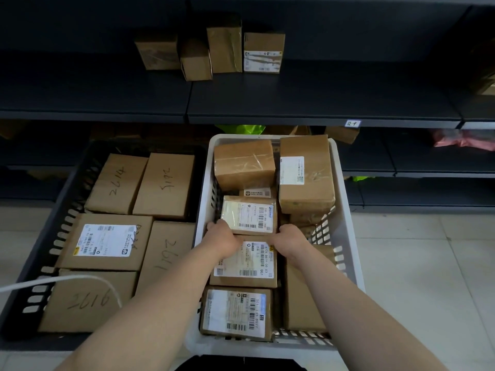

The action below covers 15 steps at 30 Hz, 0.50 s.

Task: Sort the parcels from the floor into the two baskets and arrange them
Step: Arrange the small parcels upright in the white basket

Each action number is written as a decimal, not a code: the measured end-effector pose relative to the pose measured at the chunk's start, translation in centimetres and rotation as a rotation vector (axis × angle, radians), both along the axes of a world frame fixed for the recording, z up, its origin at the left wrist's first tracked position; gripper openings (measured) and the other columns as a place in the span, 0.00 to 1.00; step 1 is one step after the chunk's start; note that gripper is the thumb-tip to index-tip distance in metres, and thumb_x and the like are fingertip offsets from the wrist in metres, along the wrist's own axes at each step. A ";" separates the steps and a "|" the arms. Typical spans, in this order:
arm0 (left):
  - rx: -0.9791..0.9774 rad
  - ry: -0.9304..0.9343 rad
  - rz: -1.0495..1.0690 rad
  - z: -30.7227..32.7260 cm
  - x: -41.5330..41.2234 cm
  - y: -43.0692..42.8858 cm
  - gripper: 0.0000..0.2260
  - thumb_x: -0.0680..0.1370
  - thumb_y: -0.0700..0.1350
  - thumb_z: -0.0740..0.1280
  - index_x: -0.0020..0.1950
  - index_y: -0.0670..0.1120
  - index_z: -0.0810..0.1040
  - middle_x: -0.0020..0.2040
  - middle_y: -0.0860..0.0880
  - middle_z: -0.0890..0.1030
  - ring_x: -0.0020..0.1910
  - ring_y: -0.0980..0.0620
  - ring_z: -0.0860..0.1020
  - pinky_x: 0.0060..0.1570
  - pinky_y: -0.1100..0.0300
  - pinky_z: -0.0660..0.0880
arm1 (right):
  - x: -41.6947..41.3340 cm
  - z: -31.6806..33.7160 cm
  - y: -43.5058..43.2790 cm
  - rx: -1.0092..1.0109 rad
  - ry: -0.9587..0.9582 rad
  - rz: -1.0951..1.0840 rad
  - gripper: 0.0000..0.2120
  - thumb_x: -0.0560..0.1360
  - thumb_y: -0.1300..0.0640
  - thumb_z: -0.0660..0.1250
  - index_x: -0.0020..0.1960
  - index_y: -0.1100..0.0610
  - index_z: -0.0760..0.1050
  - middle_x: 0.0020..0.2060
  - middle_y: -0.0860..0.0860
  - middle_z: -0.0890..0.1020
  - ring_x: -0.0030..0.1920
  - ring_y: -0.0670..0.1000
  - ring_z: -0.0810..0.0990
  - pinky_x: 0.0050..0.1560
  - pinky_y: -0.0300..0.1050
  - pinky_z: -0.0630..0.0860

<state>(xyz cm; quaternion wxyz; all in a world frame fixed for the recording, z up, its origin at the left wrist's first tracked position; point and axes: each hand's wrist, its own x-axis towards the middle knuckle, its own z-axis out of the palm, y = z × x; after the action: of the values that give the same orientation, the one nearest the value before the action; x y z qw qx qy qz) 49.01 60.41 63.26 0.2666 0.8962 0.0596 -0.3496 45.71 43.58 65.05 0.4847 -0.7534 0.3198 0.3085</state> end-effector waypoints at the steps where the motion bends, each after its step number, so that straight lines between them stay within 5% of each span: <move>1: 0.002 -0.004 -0.007 0.0 -0.1 0.1 0.25 0.75 0.49 0.66 0.71 0.46 0.68 0.68 0.45 0.70 0.62 0.47 0.71 0.55 0.60 0.69 | -0.1 0.1 -0.3 -0.069 -0.007 0.072 0.03 0.76 0.63 0.66 0.47 0.60 0.78 0.46 0.54 0.83 0.46 0.53 0.82 0.37 0.42 0.77; 10: 0.149 -0.125 -0.105 0.0 -1.9 0.0 0.22 0.78 0.47 0.68 0.69 0.42 0.66 0.66 0.43 0.66 0.62 0.44 0.74 0.61 0.53 0.73 | -2.3 -1.6 0.4 -0.427 -0.048 0.382 0.05 0.75 0.63 0.65 0.40 0.56 0.74 0.41 0.52 0.80 0.39 0.52 0.77 0.34 0.40 0.71; 13: 0.183 -0.158 -0.124 -0.1 -2.2 -0.2 0.23 0.78 0.47 0.67 0.69 0.41 0.65 0.67 0.42 0.66 0.64 0.43 0.72 0.63 0.52 0.72 | -2.4 -1.5 0.1 -0.420 -0.074 0.373 0.01 0.74 0.60 0.68 0.46 0.57 0.78 0.45 0.52 0.82 0.42 0.52 0.79 0.37 0.42 0.75; 15: 0.182 -0.194 -0.141 0.0 -2.2 -0.1 0.25 0.77 0.46 0.68 0.71 0.42 0.64 0.68 0.42 0.65 0.66 0.43 0.69 0.65 0.51 0.71 | -2.8 -1.2 -0.5 -0.427 -0.116 0.331 0.09 0.75 0.57 0.69 0.55 0.56 0.78 0.51 0.53 0.82 0.49 0.53 0.80 0.46 0.45 0.78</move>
<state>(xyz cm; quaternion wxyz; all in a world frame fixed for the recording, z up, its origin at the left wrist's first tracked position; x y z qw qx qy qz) 46.83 60.26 63.25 0.1635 0.9482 0.0018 -0.2725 42.90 43.10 63.88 0.2757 -0.8968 0.2219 0.2655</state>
